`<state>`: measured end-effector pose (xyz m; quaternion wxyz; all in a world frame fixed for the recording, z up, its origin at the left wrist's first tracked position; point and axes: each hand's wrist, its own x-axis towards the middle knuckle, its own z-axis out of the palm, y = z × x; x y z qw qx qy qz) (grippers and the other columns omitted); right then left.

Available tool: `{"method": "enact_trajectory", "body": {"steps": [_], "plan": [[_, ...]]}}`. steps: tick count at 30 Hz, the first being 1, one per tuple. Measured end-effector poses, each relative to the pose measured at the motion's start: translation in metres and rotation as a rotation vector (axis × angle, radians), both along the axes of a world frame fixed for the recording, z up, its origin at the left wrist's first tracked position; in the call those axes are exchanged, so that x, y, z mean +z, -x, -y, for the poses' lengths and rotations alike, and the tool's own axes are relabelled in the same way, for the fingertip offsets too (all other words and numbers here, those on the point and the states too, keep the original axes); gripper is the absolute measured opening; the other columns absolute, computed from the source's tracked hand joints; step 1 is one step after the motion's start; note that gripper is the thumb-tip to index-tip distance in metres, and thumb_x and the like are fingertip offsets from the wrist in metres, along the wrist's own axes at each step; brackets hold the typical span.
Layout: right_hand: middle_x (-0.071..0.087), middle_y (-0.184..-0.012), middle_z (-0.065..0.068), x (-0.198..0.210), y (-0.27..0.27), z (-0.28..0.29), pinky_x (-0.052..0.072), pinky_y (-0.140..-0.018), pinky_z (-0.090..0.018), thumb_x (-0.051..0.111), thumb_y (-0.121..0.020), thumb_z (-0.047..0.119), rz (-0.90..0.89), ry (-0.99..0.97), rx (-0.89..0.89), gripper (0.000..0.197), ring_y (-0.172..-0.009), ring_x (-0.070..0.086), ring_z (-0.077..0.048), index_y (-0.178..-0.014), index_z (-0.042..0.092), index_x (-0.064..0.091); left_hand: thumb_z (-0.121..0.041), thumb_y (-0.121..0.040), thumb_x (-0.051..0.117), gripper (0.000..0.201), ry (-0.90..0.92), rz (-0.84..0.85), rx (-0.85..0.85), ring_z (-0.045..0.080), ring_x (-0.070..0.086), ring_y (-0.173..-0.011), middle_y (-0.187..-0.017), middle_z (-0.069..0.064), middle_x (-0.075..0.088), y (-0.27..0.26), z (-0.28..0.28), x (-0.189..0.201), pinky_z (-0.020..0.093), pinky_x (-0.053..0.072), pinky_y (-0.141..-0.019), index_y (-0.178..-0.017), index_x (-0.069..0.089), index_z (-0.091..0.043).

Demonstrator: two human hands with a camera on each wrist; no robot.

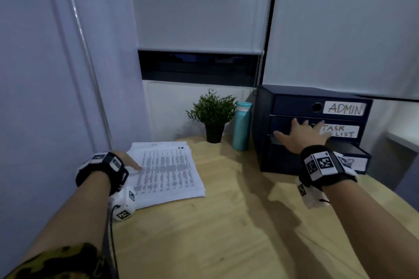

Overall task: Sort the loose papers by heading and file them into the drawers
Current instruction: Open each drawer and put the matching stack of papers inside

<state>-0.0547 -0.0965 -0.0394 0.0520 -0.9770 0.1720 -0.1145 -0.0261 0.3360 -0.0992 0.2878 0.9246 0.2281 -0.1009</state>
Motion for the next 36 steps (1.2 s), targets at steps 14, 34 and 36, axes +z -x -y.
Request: {"method": "enact_trajectory", "body": {"steps": [14, 34, 36], "plan": [[0.050, -0.090, -0.002, -0.073, -0.028, -0.115, 0.047, -0.084, -0.034, 0.066, -0.091, 0.029, -0.562, -0.812, 0.340, 0.023, -0.080, 0.051, -0.018, -0.107, 0.017, 0.053, -0.049, -0.036, 0.093, 0.077, -0.321, -0.103, -0.271, 0.020, 0.067, -0.097, -0.109, -0.001, 0.072, 0.006, -0.003, -0.002, 0.034, 0.054, -0.090, -0.102, 0.073, -0.016], [0.069, -0.116, -0.010, -0.024, 0.012, -0.095, 0.056, -0.088, -0.040, 0.067, -0.087, 0.019, 0.172, -1.522, 0.750, 0.043, -0.106, 0.067, -0.026, -0.128, 0.012, 0.056, -0.033, -0.081, 0.074, 0.049, 0.947, 0.785, -0.371, 0.009, 0.064, -0.105, -0.116, -0.006, 0.065, 0.057, 0.092, 0.051, 0.029, 0.049, -0.095, -0.124, 0.053, -0.020], [0.070, -0.113, -0.007, -0.004, 0.016, -0.101, 0.056, -0.086, -0.037, 0.064, -0.091, 0.019, 0.331, -1.457, 0.773, 0.037, -0.102, 0.068, -0.021, -0.127, 0.011, 0.058, -0.029, -0.089, 0.065, 0.024, 0.921, 0.910, -0.342, -0.002, 0.059, -0.094, -0.104, -0.014, 0.062, 0.068, 0.115, 0.061, 0.017, 0.048, -0.085, -0.110, 0.053, -0.027]]}}
